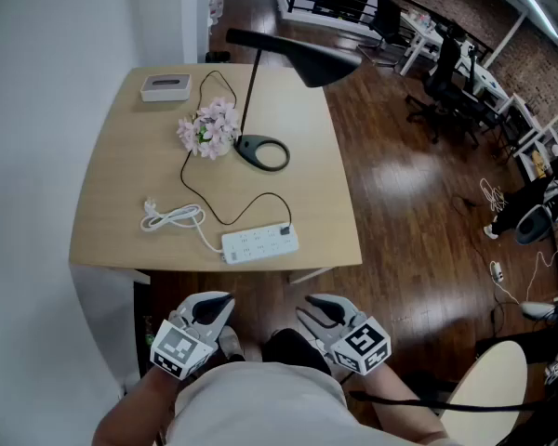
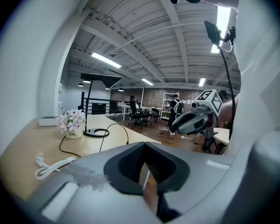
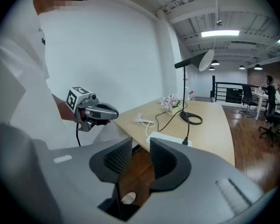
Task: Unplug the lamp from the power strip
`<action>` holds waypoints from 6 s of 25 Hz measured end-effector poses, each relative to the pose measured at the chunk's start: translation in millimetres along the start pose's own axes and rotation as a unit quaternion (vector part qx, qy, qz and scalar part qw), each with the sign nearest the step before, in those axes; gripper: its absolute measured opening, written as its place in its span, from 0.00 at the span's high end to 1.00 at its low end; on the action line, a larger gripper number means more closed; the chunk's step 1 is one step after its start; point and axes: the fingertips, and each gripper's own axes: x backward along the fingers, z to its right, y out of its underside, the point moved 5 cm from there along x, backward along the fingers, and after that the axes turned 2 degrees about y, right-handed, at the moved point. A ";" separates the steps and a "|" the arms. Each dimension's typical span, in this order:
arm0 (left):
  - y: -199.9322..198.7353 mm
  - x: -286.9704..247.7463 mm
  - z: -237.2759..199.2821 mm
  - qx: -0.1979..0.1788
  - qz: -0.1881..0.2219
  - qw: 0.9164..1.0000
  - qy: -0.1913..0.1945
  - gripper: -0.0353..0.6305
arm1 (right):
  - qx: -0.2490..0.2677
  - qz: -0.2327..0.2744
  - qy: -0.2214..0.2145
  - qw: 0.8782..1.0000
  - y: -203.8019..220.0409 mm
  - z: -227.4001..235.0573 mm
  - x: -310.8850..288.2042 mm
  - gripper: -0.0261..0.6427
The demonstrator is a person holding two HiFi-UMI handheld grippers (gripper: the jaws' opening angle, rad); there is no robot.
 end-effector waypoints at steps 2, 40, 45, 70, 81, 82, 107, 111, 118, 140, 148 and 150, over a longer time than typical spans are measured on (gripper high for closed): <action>2.5 -19.7 -21.4 -0.001 -0.003 1.000 0.007 0.94 | 0.010 -0.008 -0.004 1.000 -6.2 22.5 -24.5 0.78; 77.8 -265.5 -108.4 0.036 -0.285 0.957 0.032 0.94 | 0.324 -0.195 -0.223 0.898 24.9 204.3 -219.1 0.88; 78.3 -266.7 -109.3 0.050 -0.289 0.956 0.029 0.94 | 0.302 -0.159 -0.234 0.911 6.6 204.1 -212.3 0.88; 50.1 -247.4 -118.4 0.113 -0.241 0.964 -0.024 0.94 | 0.093 -0.194 -0.133 0.967 21.6 288.1 -253.4 0.84; 18.1 -201.6 -129.3 0.156 -0.173 0.969 -0.084 0.94 | 0.047 -0.152 -0.078 0.984 23.9 306.0 -231.3 0.80; 14.5 -196.2 -128.3 0.156 -0.165 0.970 -0.087 0.94 | 0.044 -0.147 -0.076 0.985 22.7 304.8 -225.9 0.80; 20.3 85.0 31.2 0.096 -0.002 0.993 -0.071 0.94 | -0.006 -0.014 0.010 1.000 32.8 -13.6 16.4 0.79; 23.7 105.4 61.9 0.085 0.011 0.994 -0.071 0.94 | -0.002 -0.006 0.014 1.000 45.5 -44.5 47.7 0.79; 29.2 130.4 139.2 0.061 0.029 0.994 -0.083 0.94 | 0.019 0.022 0.011 1.000 68.5 -88.2 113.8 0.79; 53.8 212.0 365.1 0.042 0.019 0.995 -0.087 0.94 | -0.010 0.058 0.009 0.998 181.3 -222.5 295.3 0.78; 59.1 255.0 372.1 0.034 0.041 0.996 -0.069 0.94 | 0.013 0.077 0.015 0.997 162.6 -283.7 297.3 0.78; 62.8 262.5 373.3 0.033 0.043 0.996 -0.066 0.94 | 0.016 0.078 0.019 0.997 158.9 -294.0 299.8 0.78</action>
